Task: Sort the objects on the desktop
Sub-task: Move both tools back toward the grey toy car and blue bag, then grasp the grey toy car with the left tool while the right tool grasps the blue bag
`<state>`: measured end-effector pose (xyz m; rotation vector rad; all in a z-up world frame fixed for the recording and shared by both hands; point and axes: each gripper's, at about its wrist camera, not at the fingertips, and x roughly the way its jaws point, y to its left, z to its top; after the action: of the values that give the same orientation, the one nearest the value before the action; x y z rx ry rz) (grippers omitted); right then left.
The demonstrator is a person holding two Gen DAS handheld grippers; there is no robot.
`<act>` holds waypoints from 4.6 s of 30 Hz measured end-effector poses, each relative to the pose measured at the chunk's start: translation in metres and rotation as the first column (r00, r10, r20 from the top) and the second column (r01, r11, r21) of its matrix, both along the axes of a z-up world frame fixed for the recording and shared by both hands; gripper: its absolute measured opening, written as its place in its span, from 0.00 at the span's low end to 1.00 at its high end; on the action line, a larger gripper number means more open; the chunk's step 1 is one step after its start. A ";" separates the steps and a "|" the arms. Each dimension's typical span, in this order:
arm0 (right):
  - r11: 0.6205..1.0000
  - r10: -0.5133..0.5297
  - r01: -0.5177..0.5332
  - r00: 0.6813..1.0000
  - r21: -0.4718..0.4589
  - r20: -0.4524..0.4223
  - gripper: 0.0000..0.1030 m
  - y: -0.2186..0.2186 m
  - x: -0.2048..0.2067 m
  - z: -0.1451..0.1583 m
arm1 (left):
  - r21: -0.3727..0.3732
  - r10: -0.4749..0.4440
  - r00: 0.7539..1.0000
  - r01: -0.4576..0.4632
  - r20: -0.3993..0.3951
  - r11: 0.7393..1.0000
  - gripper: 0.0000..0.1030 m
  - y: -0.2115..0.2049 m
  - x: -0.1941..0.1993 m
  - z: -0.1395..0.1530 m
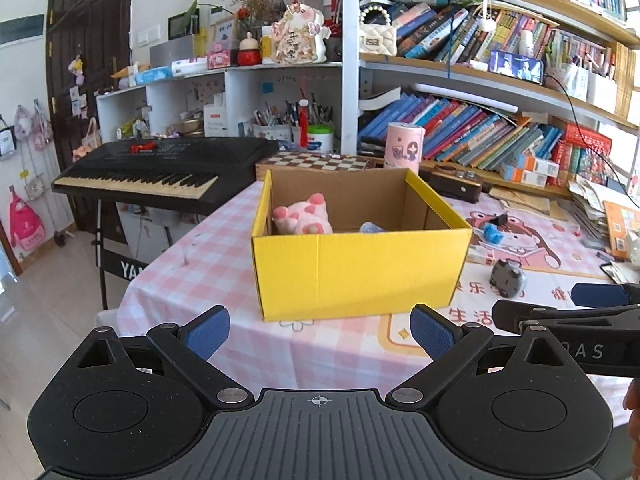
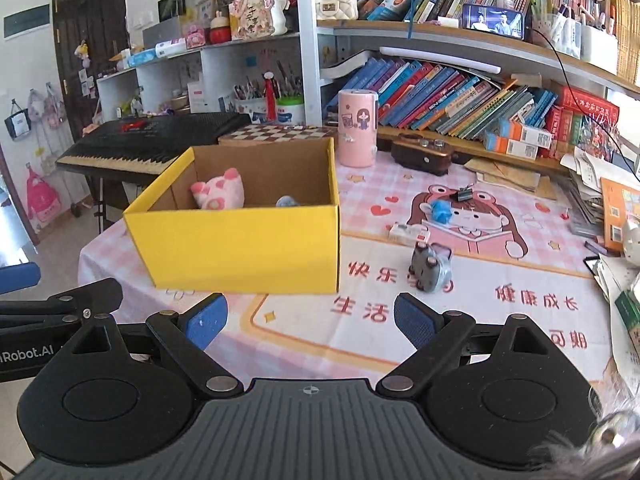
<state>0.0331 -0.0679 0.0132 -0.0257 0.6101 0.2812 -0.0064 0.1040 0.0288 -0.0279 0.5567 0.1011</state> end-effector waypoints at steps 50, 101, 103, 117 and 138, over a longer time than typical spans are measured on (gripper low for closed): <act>0.970 -0.241 0.236 0.954 -0.053 -0.177 0.89 -0.137 0.075 -0.025 | -0.047 -0.180 0.972 0.175 -0.153 0.983 0.96 -0.123 0.097 -0.027; 0.997 -0.076 0.079 0.984 0.010 -0.161 0.89 -0.234 0.218 -0.041 | -0.007 -0.125 0.945 0.129 -0.302 0.992 0.50 -0.241 0.250 -0.113; 0.997 -0.071 0.074 0.983 0.010 -0.168 0.89 -0.232 0.222 -0.043 | 0.000 -0.138 0.944 0.144 -0.299 0.990 0.49 -0.243 0.250 -0.113; 0.999 0.011 -0.006 0.991 0.034 -0.130 0.89 -0.213 0.284 -0.049 | -0.026 -0.164 0.949 0.163 -0.267 0.986 0.38 -0.230 0.224 -0.073; 0.977 0.211 -0.212 0.966 0.008 -0.149 0.68 -0.156 0.358 -0.097 | -0.053 -0.089 0.970 0.079 -0.226 0.995 0.38 -0.216 0.194 -0.046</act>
<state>0.3911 -0.2236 -0.0843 -0.0787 0.7586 0.4910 0.1876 -0.1116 -0.0173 -0.0349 0.7888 0.0090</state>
